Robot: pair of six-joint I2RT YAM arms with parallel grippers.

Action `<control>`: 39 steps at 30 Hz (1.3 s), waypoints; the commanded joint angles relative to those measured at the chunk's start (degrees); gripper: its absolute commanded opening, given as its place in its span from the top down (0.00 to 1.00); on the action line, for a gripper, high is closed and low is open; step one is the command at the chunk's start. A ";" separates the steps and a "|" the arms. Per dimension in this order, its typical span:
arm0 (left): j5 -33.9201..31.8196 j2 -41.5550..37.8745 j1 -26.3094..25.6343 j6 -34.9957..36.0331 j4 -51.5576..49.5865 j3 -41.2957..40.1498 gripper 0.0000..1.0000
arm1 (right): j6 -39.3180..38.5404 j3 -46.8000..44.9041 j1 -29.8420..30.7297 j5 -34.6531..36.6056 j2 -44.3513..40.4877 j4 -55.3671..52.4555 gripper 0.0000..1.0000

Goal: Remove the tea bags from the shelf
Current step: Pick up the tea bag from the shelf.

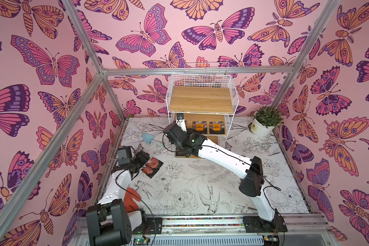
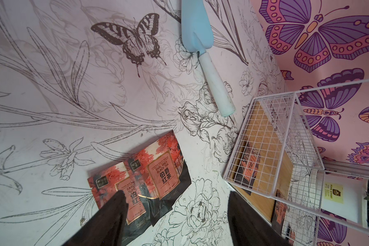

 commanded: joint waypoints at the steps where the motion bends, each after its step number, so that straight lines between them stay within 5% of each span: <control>1: 0.91 -0.02 0.59 1.00 0.50 -0.50 0.23 | -1.31 -0.63 -0.70 1.43 -1.78 0.67 0.19; 22: 0.88 -0.31 0.78 1.51 0.49 -0.54 0.23 | 1.49 -0.23 -2.41 -6.72 0.24 -4.61 0.25; 29: 0.80 -0.29 0.87 1.59 0.51 -0.54 0.23 | 1.58 1.46 -2.49 -9.07 1.65 -5.05 0.16; 39: 0.88 -0.48 0.87 1.69 0.48 -0.62 0.23 | -1.06 -1.96 -2.33 -10.45 2.01 -0.23 0.17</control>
